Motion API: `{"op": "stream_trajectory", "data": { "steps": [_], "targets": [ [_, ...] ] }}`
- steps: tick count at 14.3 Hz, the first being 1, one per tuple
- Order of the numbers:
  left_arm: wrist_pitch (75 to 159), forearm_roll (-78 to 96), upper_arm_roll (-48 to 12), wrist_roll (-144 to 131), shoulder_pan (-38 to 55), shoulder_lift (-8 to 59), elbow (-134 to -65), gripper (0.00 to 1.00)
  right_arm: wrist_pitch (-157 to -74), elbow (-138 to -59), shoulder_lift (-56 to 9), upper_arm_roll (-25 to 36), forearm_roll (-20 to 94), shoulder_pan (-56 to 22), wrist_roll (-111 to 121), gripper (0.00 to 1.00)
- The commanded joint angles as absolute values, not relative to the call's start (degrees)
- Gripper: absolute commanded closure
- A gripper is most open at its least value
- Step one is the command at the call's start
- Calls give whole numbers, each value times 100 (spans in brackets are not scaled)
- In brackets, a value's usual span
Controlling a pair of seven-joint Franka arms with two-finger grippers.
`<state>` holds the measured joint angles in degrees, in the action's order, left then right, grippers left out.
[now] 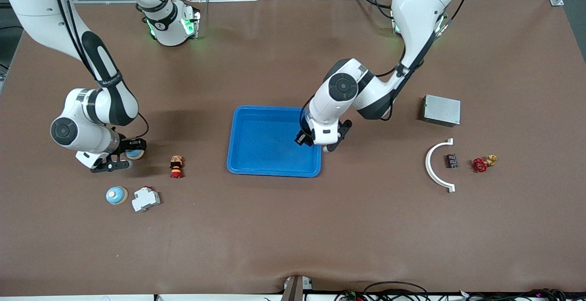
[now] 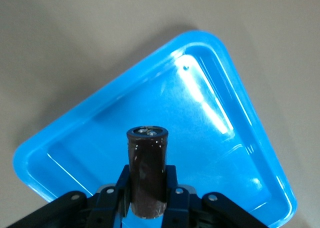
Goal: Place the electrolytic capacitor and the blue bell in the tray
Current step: 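Lower the capacitor into the tray while the right gripper carries the bell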
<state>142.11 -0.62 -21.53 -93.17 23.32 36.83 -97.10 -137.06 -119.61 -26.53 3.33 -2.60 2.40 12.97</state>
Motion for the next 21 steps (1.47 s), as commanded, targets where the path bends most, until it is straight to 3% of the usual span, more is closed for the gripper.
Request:
{"op": "stream_trajectory", "data": {
  "steps": [1, 6, 11, 16, 17, 18, 19, 21],
  "targets": [
    [14177, -158, -2109, -9422, 2487, 4033, -9186, 100, -13387, -12093, -2146, 334, -81, -191, 996, 64],
    [14177, -167, -2101, -9396, 2601, 4166, -9123, 100, -12482, -11910, -1758, 308, 0, -1570, -1892, 65],
    [14177, -255, -2101, -9395, 2698, 4263, -9149, 100, -12524, -11541, -1863, 308, 324, -2916, -3961, 65],
    [14150, -255, -2101, -9413, 2698, 4438, -9158, 100, -12893, -11251, -2284, 308, 1133, -3410, -4175, 65],
    [14159, -255, -2101, -9413, 2690, 4447, -9158, 80, -12902, -11207, -2363, 308, 1212, -3445, -4175, 65],
    [14150, -255, -2101, -9413, 2689, 4439, -9167, 44, -12937, -11171, -2416, 308, 1291, -3489, -4175, 65],
    [14150, -255, -2101, -9413, 2689, 4430, -9167, 0, -12998, -11171, -2469, 316, 1309, -3541, -4175, 65],
    [14133, -255, -2092, -9396, 2681, 4403, -9158, 0, -13157, -11162, -2645, 308, 1310, -3629, -4175, 65]
  ]
}}
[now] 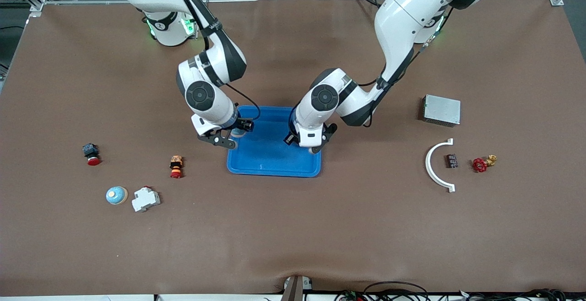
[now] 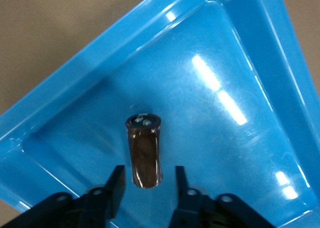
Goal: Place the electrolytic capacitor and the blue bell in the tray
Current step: 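Lower the capacitor into the tray while the right gripper carries the bell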
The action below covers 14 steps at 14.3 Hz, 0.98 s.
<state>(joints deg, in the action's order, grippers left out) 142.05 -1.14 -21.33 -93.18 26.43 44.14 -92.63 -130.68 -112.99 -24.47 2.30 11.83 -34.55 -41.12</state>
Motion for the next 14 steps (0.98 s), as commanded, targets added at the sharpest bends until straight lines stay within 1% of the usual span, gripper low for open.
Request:
{"op": "stream_trajectory", "data": {
  "steps": [1, 2, 4, 6, 10, 12, 13, 14],
  "targets": [
    [14124, -264, -2092, -9396, 2672, 4395, -9167, 0, -13175, -11153, -2689, 308, 1310, -3708, -4175, 64],
    [14115, -264, -2092, -9396, 2646, 4368, -9176, 0, -13175, -11145, -2716, 308, 1310, -3770, -4175, 64],
    [13801, -264, -2048, -9387, 2584, 4211, -9158, 0, -13184, -11066, -2873, 308, 1310, -3823, -4175, 64],
    [13562, -255, -2013, -9395, 2383, 3895, -9219, 0, -13175, -11039, -2953, 316, 1318, -3946, -4184, 64],
    [13544, -264, -2021, -8939, 1733, 3140, -9921, 0, -13192, -11030, -3076, 316, 1310, -4087, -4377, 63],
    [13387, -264, -2013, -8747, 1495, 2832, -10159, 0, -13192, -10978, -3164, 308, 1310, -4096, -4377, 59],
    [13255, -264, -2021, -8414, 1233, 2691, -10247, 0, -13192, -10969, -3190, 308, 1310, -4096, -4377, 58],
    [13132, -264, -2030, -8176, 1030, 2568, -10326, 0, -13192, -10969, -3199, 308, 1310, -4096, -4386, 51]
  ]
}}
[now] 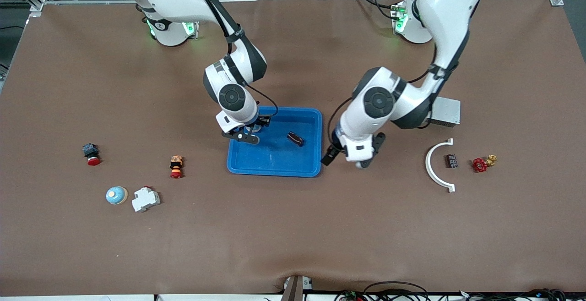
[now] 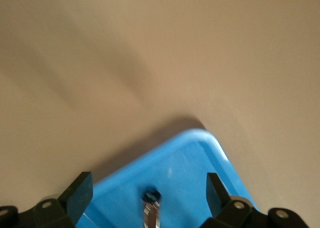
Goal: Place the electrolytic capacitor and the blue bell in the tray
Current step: 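Set the bell in the tray while the left gripper reaches the black capacitor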
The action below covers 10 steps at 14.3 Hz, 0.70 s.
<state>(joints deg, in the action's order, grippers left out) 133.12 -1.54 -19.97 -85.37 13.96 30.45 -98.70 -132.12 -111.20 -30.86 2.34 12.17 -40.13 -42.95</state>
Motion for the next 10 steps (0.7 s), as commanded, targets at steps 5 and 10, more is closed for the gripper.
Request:
{"op": "stream_trajectory", "data": {
  "steps": [5, 10],
  "targets": [
    [12612, -264, -2021, -6402, 116, 2295, -10564, 0, -13131, -10977, -3190, 308, 1310, -4096, -4386, 0],
    [12595, -255, -2048, -4608, -984, 2302, -10749, 0, -12781, -10943, -2911, 308, 1301, -4298, -4728, 0]
  ]
}}
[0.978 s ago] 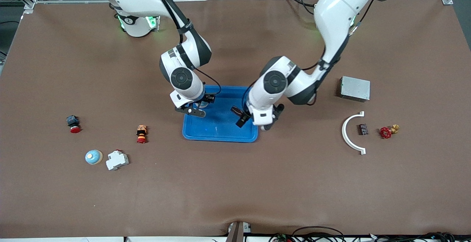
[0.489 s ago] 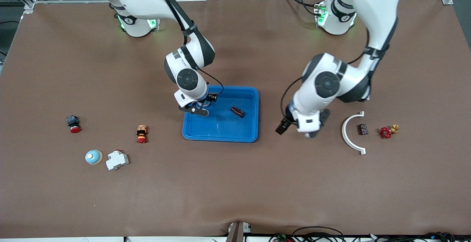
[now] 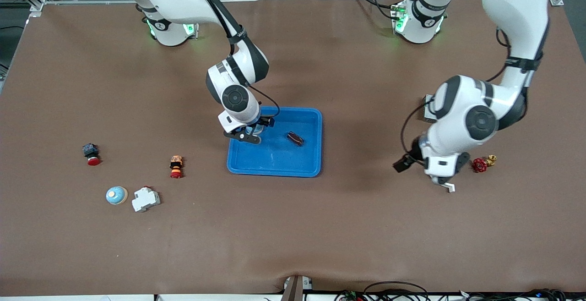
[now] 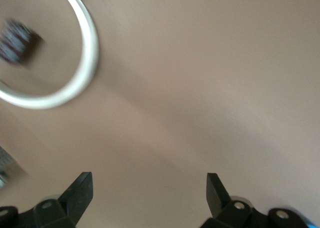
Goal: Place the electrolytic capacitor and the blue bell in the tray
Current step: 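Set the bell in the tray while the left gripper reaches the black capacitor, then grasp the black capacitor with the left gripper while the right gripper reaches the bell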
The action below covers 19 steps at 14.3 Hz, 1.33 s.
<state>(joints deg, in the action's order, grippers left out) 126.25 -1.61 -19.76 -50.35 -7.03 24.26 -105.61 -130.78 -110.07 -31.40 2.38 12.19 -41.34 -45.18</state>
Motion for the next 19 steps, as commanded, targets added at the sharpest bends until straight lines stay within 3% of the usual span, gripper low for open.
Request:
{"op": "stream_trajectory", "data": {
  "steps": [1, 6, 17, 19],
  "targets": [
    [12595, -264, -2022, -4362, -1063, 2329, -10749, 0, -12475, -10890, -2770, 325, 1301, -4263, -4711, 0],
    [12839, -701, -2013, -3270, -1880, 2723, -10758, 0, -11585, -10749, -2180, 466, 662, -3833, -4265, 0],
    [13728, -1713, -2013, -3173, -2206, 3217, -11144, 0, -11452, -10408, -1995, 475, 334, -1672, 243, 0],
    [13947, -2081, -2013, -3173, -2276, 3208, -11320, 12, -11452, -10135, -2117, 475, 316, -1320, 1007, 0]
  ]
}}
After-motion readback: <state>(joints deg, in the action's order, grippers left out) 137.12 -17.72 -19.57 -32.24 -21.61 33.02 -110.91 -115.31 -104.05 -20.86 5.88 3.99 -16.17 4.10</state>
